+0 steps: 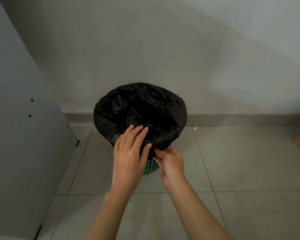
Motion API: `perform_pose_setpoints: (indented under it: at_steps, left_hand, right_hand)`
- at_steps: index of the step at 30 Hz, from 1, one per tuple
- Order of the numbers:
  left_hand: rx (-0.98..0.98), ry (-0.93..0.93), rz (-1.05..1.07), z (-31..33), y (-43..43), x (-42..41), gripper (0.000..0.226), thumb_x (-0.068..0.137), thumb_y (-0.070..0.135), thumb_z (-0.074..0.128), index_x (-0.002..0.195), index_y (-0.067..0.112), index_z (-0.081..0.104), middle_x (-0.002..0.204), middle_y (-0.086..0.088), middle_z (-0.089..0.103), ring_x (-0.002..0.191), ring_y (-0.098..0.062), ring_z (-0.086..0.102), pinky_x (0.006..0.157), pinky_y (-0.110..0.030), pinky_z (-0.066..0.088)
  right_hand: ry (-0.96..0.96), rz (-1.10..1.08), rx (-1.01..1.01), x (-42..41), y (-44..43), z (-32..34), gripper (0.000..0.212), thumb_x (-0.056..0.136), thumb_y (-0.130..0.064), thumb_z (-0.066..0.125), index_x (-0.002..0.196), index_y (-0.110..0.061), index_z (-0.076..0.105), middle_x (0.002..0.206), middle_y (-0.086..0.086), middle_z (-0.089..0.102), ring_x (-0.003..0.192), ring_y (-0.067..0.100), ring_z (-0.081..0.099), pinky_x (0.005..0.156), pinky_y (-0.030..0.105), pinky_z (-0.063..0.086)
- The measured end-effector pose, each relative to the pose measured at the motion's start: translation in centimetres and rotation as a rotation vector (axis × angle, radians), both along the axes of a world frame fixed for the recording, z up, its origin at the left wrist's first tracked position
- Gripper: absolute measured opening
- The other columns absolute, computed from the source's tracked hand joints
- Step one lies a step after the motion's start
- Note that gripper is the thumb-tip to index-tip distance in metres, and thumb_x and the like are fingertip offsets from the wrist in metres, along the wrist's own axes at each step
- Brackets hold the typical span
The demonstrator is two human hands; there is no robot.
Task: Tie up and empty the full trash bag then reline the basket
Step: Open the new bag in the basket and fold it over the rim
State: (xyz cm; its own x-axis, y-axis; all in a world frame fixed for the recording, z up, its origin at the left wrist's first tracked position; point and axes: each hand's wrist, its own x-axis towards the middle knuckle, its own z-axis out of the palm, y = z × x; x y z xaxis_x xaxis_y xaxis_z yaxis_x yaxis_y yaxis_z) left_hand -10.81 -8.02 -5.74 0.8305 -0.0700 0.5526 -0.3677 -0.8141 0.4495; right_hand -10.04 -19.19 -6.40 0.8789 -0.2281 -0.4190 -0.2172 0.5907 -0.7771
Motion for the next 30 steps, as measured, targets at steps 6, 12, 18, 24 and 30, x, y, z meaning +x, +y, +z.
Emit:
perform_pose_setpoints:
  at_steps: [6, 12, 18, 24, 30]
  left_hand:
    - [0.217, 0.028, 0.0, -2.3, -1.0, 1.8, 0.04, 0.09, 0.035, 0.036, 0.108, 0.012, 0.065, 0.097, 0.001, 0.066, 0.103, -0.02, 0.06, 0.108, -0.042, 0.015]
    - [0.066, -0.012, -0.031, -2.5, -1.0, 2.5, 0.041, 0.089, 0.036, 0.039, 0.107, 0.011, 0.066, 0.097, 0.003, 0.067, 0.101, -0.008, 0.044, 0.107, -0.038, 0.012]
    - [0.062, -0.07, -0.043, -2.6, -0.7, 2.6, 0.037, 0.088, 0.031, 0.043, 0.107, 0.01, 0.067, 0.096, -0.002, 0.064, 0.091, -0.016, 0.046, 0.092, -0.033, 0.032]
    - [0.086, -0.059, -0.047, -2.6, -0.6, 2.5, 0.036, 0.088, 0.029, 0.043, 0.107, 0.012, 0.068, 0.098, -0.001, 0.065, 0.093, -0.017, 0.05, 0.09, -0.03, 0.031]
    - [0.022, 0.021, -0.163, -2.3, 0.2, 2.7, 0.034, 0.089, 0.022, 0.041, 0.111, 0.012, 0.065, 0.103, 0.002, 0.065, 0.095, -0.009, 0.047, 0.094, -0.023, 0.025]
  right_hand:
    - [0.015, 0.03, 0.216, 0.0, -0.5, 0.0, 0.033, 0.085, 0.013, 0.054, 0.116, 0.003, 0.052, 0.096, 0.013, 0.066, 0.087, 0.021, 0.063, 0.074, 0.027, 0.049]
    - [0.091, -0.024, 0.126, 0.7, 0.0, 0.0, 0.018, 0.084, 0.011, 0.056, 0.094, -0.003, 0.063, 0.081, 0.007, 0.065, 0.071, 0.014, 0.057, 0.063, 0.022, 0.042]
    - [0.158, -0.116, 0.043, 1.1, 0.7, 0.7, 0.017, 0.082, 0.015, 0.055, 0.091, 0.002, 0.061, 0.083, 0.013, 0.064, 0.073, 0.02, 0.06, 0.062, 0.022, 0.049]
    - [0.206, -0.204, 0.182, 0.9, 1.5, 1.6, 0.016, 0.082, 0.015, 0.056, 0.093, 0.005, 0.061, 0.083, 0.016, 0.065, 0.069, 0.023, 0.064, 0.055, 0.019, 0.057]
    - [0.242, -0.214, 0.326, 0.4, 1.7, 2.9, 0.015, 0.087, -0.001, 0.057, 0.099, 0.007, 0.064, 0.101, 0.019, 0.068, 0.088, 0.024, 0.066, 0.079, 0.027, 0.055]
